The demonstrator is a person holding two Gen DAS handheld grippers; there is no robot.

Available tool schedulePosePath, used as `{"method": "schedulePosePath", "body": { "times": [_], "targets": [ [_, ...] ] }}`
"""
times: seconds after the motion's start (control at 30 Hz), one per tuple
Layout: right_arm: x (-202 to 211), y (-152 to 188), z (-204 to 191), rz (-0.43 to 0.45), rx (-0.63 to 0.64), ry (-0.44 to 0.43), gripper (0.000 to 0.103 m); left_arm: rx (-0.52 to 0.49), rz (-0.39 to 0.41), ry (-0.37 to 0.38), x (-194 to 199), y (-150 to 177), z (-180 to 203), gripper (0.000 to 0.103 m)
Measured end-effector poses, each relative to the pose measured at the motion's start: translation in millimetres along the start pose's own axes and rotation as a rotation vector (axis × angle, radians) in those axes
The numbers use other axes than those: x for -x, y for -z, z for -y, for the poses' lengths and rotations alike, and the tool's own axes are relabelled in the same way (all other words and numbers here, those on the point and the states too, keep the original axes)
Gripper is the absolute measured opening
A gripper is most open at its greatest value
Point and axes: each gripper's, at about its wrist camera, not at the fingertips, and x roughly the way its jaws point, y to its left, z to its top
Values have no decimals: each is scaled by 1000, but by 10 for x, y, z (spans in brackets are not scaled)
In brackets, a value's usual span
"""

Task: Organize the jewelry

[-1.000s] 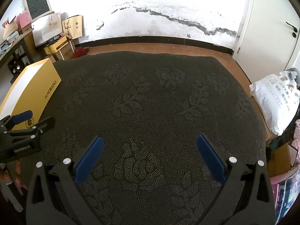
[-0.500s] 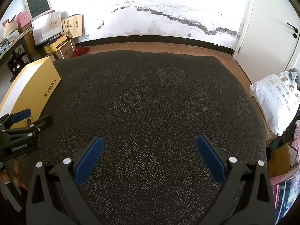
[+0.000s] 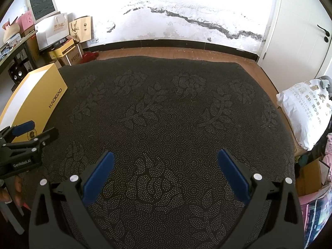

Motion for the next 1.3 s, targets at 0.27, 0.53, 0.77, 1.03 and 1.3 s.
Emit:
{"method": "schedulePosePath", "body": {
  "times": [0.27,0.53,0.77,1.03,1.3],
  "targets": [
    [-6,-4,6,4,-2,3,96,3,-2,-1,-1,-9,8,95],
    [4,4,-6,6,-1,3,96,2,-4,-4,-3,-16,26,97],
    [9,7,-1,7,-3,4,96,-18,11,-17,24,-23,47,97],
    [8,7,0,7,-2,4,96,-5,-2,-3,2,-23,9,97],
    [13,6,1,6,1,4,96,-10,-2,-4,6,-17,24,97]
  ]
}}
